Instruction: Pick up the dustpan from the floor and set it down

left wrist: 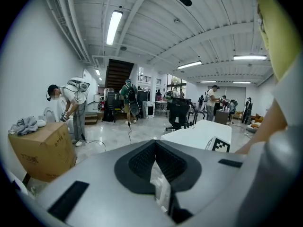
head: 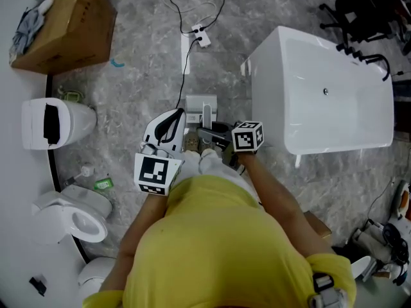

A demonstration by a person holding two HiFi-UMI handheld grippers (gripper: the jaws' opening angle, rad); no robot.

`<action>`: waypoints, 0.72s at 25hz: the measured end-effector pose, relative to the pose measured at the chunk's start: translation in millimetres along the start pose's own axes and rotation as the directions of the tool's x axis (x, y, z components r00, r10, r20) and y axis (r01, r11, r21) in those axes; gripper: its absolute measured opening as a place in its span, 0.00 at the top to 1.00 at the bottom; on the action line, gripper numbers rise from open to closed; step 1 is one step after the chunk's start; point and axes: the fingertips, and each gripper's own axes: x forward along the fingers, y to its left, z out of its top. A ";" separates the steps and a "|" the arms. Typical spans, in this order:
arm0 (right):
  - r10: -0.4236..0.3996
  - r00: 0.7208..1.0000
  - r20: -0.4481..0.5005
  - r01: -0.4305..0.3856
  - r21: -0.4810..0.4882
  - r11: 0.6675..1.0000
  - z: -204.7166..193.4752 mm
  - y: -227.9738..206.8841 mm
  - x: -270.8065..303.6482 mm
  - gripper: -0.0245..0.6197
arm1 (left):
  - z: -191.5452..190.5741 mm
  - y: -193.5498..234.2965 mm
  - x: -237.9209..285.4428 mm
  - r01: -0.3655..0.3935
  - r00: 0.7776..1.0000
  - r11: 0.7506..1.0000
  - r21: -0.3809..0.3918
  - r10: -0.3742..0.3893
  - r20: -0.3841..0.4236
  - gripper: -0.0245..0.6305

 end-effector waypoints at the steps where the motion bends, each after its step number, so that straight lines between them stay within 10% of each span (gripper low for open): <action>1: 0.003 1.000 0.006 -0.003 -0.004 1.000 6.1 2.8 -0.8 0.70 | 0.4 1.0 1.2 0.005 1.000 1.000 0.000 -0.005 0.002 0.96; 18: 0.070 0.994 0.083 -0.065 -0.063 0.996 76.8 111.8 -37.7 0.68 | 10.3 6.1 12.3 0.061 0.998 0.998 0.016 -0.062 0.029 0.96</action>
